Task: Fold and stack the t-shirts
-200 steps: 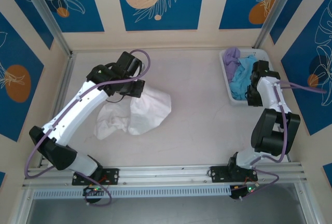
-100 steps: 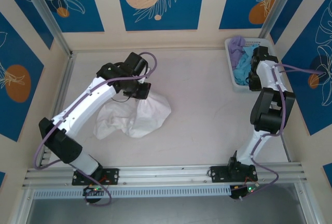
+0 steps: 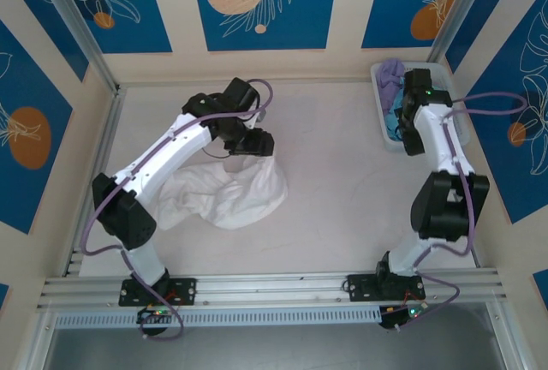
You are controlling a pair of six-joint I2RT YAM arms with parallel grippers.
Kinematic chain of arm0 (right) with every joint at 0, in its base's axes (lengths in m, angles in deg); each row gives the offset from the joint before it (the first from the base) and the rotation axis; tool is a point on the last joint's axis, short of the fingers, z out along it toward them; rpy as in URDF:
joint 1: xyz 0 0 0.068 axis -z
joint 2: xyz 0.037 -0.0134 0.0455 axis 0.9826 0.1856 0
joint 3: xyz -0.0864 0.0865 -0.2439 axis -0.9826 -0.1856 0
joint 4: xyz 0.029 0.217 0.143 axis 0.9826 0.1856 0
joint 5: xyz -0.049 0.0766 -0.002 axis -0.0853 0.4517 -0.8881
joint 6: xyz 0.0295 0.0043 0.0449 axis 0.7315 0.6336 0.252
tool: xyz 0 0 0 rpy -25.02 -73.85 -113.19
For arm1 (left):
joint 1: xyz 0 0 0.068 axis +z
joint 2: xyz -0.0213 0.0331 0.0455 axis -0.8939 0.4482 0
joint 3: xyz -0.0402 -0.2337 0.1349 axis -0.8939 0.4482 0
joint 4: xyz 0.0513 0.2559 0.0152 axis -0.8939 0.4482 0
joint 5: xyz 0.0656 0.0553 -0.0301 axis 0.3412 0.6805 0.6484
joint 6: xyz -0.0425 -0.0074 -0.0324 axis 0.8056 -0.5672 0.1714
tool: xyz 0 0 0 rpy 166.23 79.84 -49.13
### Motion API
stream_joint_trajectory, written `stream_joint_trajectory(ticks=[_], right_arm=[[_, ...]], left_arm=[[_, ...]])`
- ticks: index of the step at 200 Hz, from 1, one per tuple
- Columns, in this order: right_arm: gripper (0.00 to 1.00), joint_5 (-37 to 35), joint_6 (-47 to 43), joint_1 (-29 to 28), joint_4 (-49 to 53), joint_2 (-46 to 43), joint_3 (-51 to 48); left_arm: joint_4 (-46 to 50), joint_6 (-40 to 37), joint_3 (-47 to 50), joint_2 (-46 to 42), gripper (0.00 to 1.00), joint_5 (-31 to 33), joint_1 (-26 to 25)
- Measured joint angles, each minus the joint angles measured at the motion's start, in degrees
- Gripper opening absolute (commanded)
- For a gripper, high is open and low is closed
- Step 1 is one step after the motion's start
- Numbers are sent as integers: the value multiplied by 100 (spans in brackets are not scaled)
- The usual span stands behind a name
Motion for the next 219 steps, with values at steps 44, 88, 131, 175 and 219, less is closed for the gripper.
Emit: stream_joint_trajectory(ticks=[44,88,131,175,219], right_arm=[[86,654,-573,-1569,-485,-1292,-1091],[82,1554,-1259,-3224,-573,-306,-1408],[79,1926,-1738,-3974,-487,131,-1252],[76,1838,-1939,-4369,-267,455,42],[66,1930,-2048,-4721,-24,1270,903]], left_arm=[[258,356,-83,55,91,439,238],[79,1202,2437,-1561,88,664,2100],[63,1843,4564,-2776,88,562,2946],[-426,2197,5584,-3106,89,573,3353],[-962,2262,6419,-3080,76,549,3512]])
